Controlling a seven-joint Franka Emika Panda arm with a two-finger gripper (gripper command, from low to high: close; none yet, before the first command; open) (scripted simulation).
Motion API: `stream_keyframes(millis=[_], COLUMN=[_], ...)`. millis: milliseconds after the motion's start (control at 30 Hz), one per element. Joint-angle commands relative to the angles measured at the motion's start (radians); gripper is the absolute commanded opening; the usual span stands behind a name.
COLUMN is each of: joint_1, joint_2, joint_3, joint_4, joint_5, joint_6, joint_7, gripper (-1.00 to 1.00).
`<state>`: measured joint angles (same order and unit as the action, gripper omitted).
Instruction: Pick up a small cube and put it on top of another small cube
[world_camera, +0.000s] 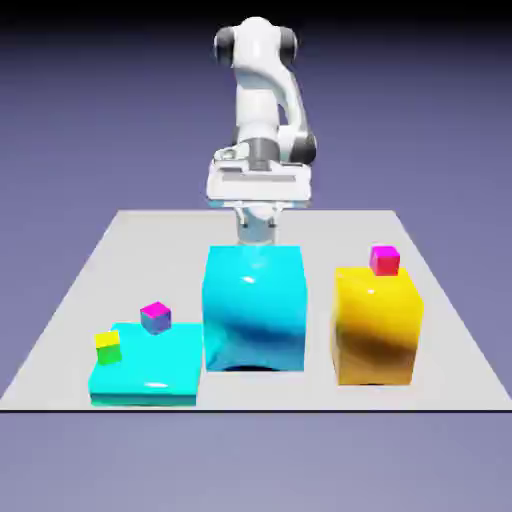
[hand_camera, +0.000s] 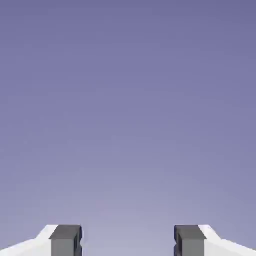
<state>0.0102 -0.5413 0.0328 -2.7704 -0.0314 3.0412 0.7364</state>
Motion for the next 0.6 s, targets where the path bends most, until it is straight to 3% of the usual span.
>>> stream_keyframes(millis=[0,333,567], joint_1=[0.030,0.329,0.581], joint_2=[0.036,0.399,0.588], joint_3=[0.017,0.188,0.205], joint_4=[0.024,0.259,0.303], joint_5=[-0.032,-0.346,-0.486], joint_6=[-0.010,-0.106,-0.201], joint_7=[-0.029,-0.321,-0.543], gripper=[0.00,0.00,0.00])
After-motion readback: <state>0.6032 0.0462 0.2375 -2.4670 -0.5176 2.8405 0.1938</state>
